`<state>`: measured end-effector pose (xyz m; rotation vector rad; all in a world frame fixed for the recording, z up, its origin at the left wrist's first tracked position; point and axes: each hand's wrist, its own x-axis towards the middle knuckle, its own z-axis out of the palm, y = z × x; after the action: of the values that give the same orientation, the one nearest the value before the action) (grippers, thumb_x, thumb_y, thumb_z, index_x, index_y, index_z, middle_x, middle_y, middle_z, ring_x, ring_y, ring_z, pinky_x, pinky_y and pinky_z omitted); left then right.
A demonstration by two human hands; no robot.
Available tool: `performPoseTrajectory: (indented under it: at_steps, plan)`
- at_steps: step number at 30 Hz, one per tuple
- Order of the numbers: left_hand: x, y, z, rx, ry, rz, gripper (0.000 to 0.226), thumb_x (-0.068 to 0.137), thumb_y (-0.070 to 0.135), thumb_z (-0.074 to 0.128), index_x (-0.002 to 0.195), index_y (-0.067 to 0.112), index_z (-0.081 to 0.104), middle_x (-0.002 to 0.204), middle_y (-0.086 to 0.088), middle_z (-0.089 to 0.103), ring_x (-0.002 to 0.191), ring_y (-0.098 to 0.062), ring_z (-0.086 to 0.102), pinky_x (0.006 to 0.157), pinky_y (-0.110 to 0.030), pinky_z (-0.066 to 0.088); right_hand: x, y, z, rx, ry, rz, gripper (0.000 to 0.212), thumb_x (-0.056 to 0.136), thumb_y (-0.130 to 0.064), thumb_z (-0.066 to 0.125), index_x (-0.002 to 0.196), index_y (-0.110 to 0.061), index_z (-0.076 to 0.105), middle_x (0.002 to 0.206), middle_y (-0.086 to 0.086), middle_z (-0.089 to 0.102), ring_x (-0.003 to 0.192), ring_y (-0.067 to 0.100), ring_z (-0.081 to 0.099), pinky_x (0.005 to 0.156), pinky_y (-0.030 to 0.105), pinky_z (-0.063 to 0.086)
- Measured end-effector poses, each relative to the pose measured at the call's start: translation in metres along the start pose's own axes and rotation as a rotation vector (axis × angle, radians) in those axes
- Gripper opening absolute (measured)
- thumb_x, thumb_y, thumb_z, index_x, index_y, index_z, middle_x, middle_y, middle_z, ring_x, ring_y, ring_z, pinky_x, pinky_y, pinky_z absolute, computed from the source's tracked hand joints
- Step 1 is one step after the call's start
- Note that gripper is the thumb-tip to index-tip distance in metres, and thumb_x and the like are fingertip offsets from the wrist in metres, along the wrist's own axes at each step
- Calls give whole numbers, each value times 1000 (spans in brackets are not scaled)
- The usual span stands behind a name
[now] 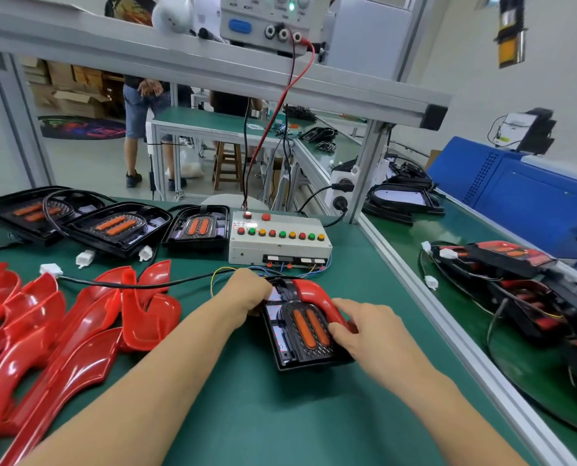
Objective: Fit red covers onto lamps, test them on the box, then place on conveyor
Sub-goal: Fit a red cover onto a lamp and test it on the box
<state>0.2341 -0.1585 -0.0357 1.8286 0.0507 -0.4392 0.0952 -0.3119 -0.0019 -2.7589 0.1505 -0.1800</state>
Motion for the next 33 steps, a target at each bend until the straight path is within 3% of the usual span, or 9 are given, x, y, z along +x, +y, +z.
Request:
performPoseTrajectory:
  at_steps: [3,6,8,10,14,18,21,29,33]
  plan:
    - [-2,-1,0,-190,-29,-43,26,73,-18,34,80,6,39,72,-10,36,66,-23,35,55,-27,28,1,3,1,62,1,-26,17,94,-30,55,107,-24,64,60,-6,53,53,9,43,57,24,41]
    - [-6,2,-2,-381,-89,-100,25,73,-16,30,78,5,42,74,-10,43,58,-25,43,53,-27,39,1,4,2,101,12,-57,23,94,-32,57,116,-27,63,73,-8,66,63,9,56,67,26,50]
    - [-7,5,-5,-456,-119,-137,21,79,-7,44,62,7,44,65,-9,49,50,-24,49,50,-26,45,0,5,3,91,30,-71,29,94,-33,57,122,-28,61,81,-6,69,72,16,59,75,32,52]
    - [-9,11,-4,-490,-180,-129,10,82,10,65,73,8,61,72,-12,66,55,-25,61,56,-30,55,0,7,5,64,52,-80,35,94,-36,56,129,-37,57,84,-8,66,74,14,55,75,31,49]
    - [-8,15,-1,-412,-165,-86,32,68,17,83,92,3,67,80,-17,72,60,-26,67,57,-32,56,0,14,8,41,65,-40,42,92,-40,61,132,-45,54,103,-12,49,92,9,51,82,27,42]
    - [-8,15,-6,-401,-183,-44,45,63,19,85,102,3,68,93,-19,72,77,-31,69,71,-38,57,-1,20,9,630,-88,165,45,84,-31,73,125,-40,55,123,-11,53,103,4,59,88,23,46]
    - [-8,15,-8,-406,-225,-28,58,50,23,85,101,4,68,92,-19,73,78,-31,69,79,-43,57,-1,21,9,1004,-296,271,34,87,-23,70,119,-18,63,109,3,73,93,13,71,75,17,51]
    - [-8,16,-7,-373,-201,1,52,50,25,85,95,4,70,101,-21,70,94,-34,65,91,-48,51,3,23,13,1081,-274,257,16,85,-10,71,101,-9,73,95,10,76,82,20,73,70,21,55]
    - [-7,19,-7,-390,-210,-6,58,46,20,84,98,-1,67,88,-21,71,69,-31,68,65,-38,56,2,21,14,1078,-223,276,15,83,-8,72,98,-9,74,90,9,76,78,20,74,65,19,54]
